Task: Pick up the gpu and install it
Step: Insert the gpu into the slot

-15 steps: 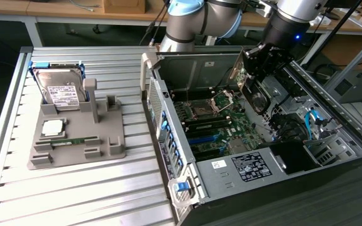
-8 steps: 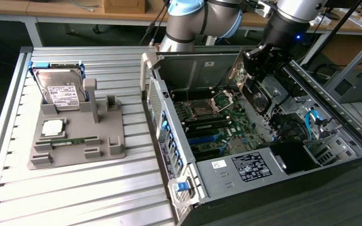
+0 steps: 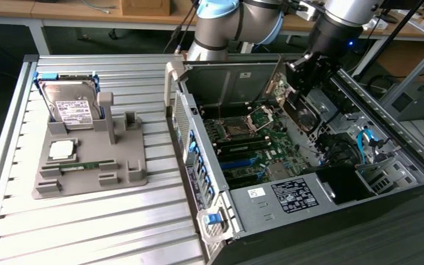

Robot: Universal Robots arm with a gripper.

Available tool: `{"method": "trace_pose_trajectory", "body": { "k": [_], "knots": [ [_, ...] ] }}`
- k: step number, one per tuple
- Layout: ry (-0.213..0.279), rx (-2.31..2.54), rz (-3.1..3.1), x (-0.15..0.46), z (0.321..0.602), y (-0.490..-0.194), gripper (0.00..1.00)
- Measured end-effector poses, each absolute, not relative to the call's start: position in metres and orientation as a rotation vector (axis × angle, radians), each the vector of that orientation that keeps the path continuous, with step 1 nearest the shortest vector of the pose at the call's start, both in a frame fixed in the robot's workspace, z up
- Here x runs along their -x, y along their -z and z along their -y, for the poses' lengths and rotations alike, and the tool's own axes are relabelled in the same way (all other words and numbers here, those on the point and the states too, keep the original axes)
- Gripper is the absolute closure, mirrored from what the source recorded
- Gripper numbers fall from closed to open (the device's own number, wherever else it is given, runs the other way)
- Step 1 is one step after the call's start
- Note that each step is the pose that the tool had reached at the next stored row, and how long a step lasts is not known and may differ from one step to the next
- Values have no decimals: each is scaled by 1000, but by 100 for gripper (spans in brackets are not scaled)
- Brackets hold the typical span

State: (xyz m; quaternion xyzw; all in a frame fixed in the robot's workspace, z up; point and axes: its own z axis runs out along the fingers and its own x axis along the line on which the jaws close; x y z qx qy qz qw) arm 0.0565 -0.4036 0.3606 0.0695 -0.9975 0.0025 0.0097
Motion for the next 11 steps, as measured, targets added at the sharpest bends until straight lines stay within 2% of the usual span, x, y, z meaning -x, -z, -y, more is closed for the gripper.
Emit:
{"method": "trace_pose_trajectory", "body": {
  "k": [11],
  "knots": [
    [-9, -332, 3105, -56, 404, -361, 73]
  ]
}}
